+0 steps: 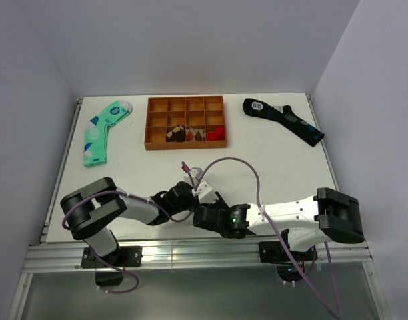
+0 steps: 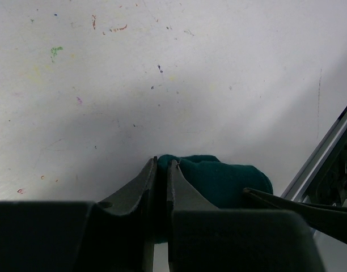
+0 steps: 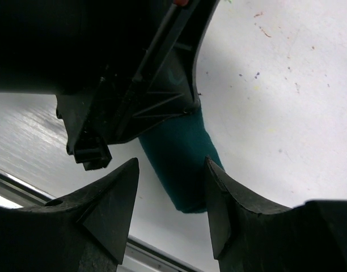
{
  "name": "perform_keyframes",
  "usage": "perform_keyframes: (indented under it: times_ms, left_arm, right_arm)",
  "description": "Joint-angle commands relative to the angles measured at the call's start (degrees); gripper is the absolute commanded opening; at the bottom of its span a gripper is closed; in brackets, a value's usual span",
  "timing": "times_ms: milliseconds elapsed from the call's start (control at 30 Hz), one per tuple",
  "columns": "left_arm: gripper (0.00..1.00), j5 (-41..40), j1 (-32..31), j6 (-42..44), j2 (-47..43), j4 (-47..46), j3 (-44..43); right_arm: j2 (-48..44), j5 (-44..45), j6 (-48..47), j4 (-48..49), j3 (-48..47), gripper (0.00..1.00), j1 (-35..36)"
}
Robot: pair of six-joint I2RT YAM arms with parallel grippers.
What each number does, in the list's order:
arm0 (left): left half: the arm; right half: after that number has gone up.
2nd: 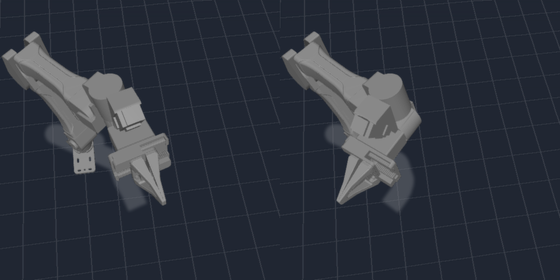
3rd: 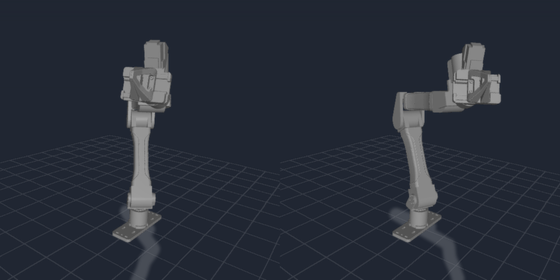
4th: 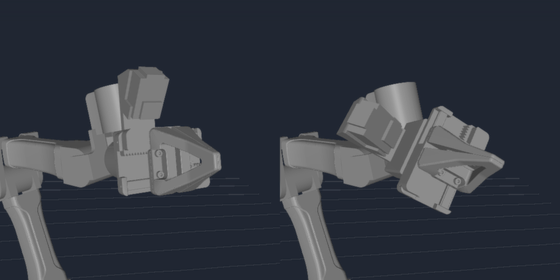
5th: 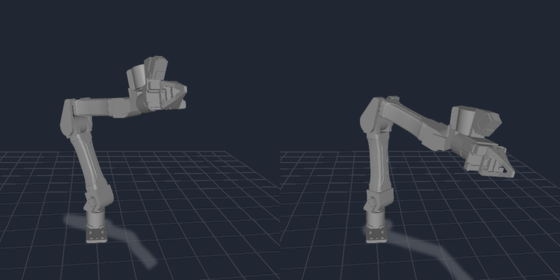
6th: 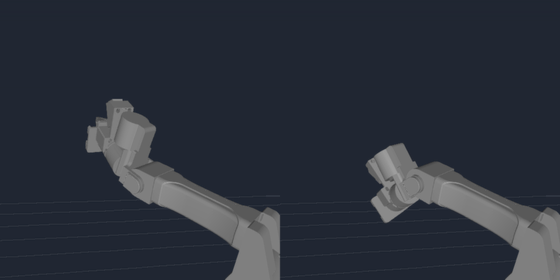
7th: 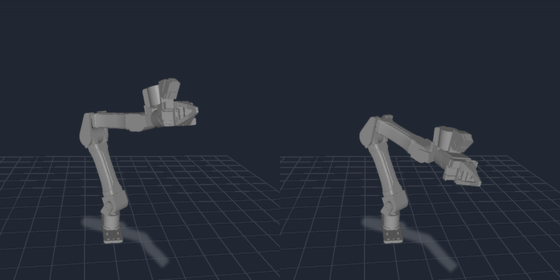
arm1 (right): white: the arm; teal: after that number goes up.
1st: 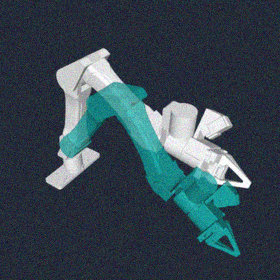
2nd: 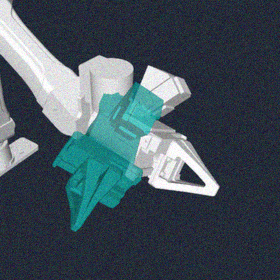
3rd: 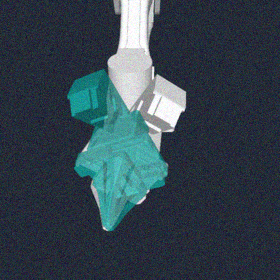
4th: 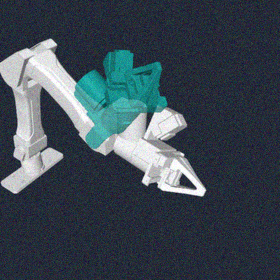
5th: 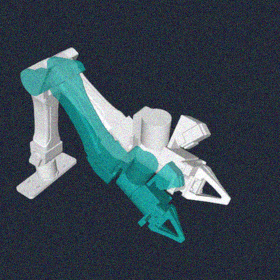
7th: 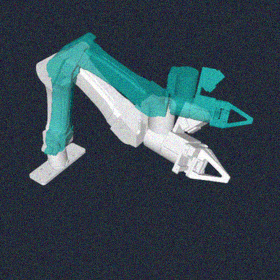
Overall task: Roll the socks
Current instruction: Pick up the sock at the center of the board.
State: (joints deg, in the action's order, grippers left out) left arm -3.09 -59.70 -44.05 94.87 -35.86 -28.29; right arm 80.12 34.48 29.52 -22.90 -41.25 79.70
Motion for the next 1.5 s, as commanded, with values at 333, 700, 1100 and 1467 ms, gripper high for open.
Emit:
perform_keyframes:
  times_ms: [333,700,1100,1467]
  left_arm:
    - [0.0,0.02,-3.75,4.94,6.38,18.01,-1.76]
    - [0.0,0.28,-2.97,4.76,7.08,18.81,-2.2]
    - [0.0,0.46,-2.53,4.85,8.22,20.21,-3.7]
    - [0.0,0.98,-1.73,5.03,8.66,21.09,-4.31]
  right_arm:
    - [9.7,-12.77,-11.68,13.32,-2.42,0.56,2.3]
    - [11.47,-13.91,-10.27,12.08,-3.13,0.55,2.3]
    - [12.26,-17.6,-4.03,10.33,-2.26,0.54,3.0]
    - [12.96,-18.48,2.73,8.48,-2.08,0.54,5.64]
